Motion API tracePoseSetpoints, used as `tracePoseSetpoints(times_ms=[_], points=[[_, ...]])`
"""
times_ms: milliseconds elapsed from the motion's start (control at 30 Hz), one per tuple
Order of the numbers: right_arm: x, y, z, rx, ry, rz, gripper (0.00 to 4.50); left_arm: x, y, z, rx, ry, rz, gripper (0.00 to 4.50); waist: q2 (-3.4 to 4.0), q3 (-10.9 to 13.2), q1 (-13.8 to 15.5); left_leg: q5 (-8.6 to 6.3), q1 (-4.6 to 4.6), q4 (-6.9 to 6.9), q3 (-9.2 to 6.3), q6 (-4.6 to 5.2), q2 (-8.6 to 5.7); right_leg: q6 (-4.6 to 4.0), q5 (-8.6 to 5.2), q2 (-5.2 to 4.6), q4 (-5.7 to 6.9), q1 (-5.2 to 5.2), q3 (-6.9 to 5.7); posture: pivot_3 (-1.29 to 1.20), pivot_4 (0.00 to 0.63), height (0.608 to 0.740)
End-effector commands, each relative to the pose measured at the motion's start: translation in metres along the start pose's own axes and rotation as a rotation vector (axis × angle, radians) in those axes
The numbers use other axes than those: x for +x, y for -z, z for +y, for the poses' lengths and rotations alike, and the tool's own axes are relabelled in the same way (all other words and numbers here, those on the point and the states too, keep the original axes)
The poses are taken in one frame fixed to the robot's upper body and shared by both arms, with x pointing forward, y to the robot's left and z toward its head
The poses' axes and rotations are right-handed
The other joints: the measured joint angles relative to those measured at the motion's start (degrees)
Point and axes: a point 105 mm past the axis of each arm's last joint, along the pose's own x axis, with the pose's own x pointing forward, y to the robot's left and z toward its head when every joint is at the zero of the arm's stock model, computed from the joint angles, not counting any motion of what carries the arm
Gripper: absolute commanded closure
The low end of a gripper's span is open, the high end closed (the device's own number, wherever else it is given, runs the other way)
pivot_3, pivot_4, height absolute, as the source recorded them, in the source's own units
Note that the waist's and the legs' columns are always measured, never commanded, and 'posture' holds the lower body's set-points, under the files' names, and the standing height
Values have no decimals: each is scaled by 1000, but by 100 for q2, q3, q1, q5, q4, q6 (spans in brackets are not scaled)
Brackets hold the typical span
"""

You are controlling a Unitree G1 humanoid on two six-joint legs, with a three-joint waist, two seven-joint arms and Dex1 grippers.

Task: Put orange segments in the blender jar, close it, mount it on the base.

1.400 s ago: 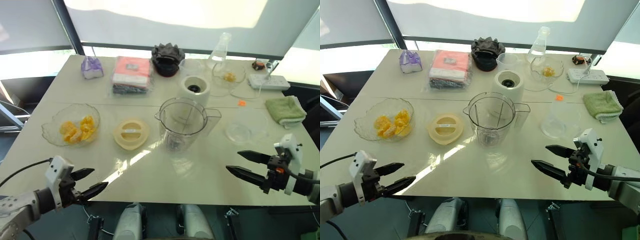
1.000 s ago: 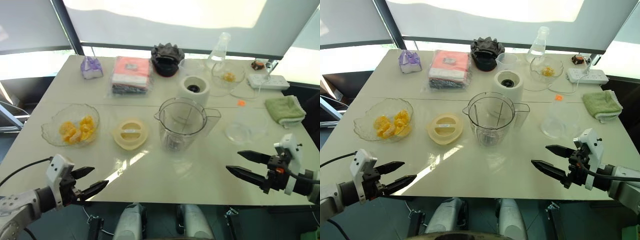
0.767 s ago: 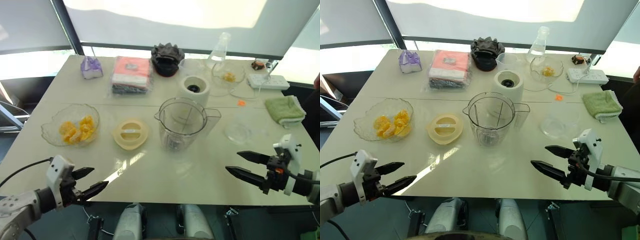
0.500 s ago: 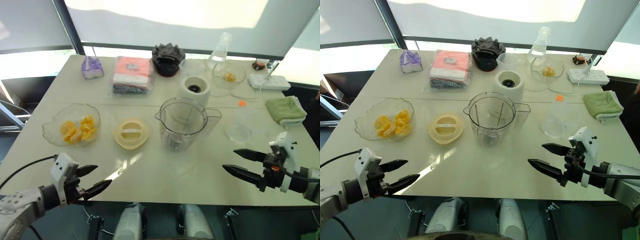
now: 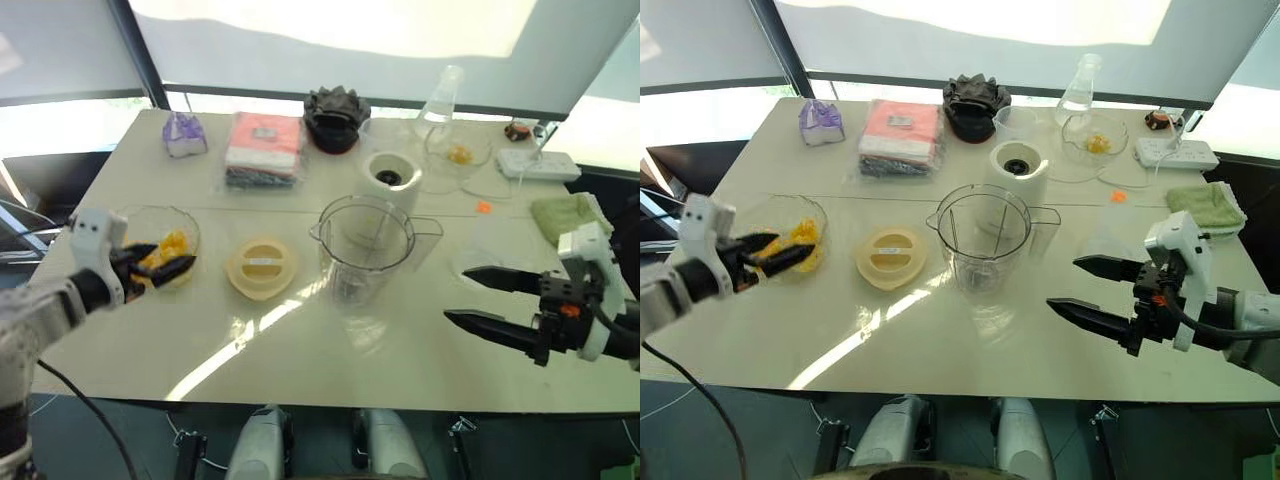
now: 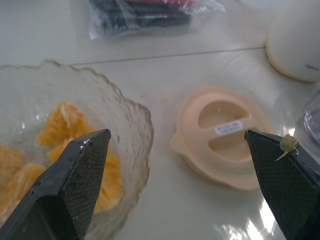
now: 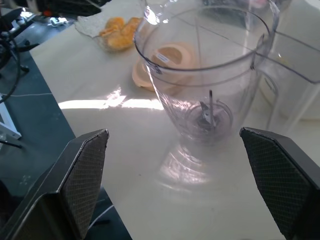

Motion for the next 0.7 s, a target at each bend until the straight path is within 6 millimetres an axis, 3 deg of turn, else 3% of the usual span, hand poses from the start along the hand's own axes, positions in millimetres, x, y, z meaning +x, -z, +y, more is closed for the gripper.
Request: tracePoseSetpoints(times_ms=[33,200,367,700], points=[[6,-14,10,-52,-33,-16,69,22,-13,17,14,-184,57,0,-14,7,14,0,0,1,0,0,-5,1,0,0,0,2,0,0,150,740],[11,-17,18,-48,-57,-16,69,41,-15,34,-3,-343,103,0,-28,6,11,1,4,2,-4,0,-9,1,1,0,1,10,-1,0,150,740],[9,-24,24,-52,-71,-2,69,47,-10,62,-63,-499,156,0,-40,12,11,1,1,2,-3,0,-5,1,1,2,2,4,-3,0,150,740],[7,-29,19,-65,-72,40,69,82,14,77,-49,-548,231,0,-49,10,41,2,-2,7,-3,0,0,0,2,-8,2,6,-3,0,150,740]])
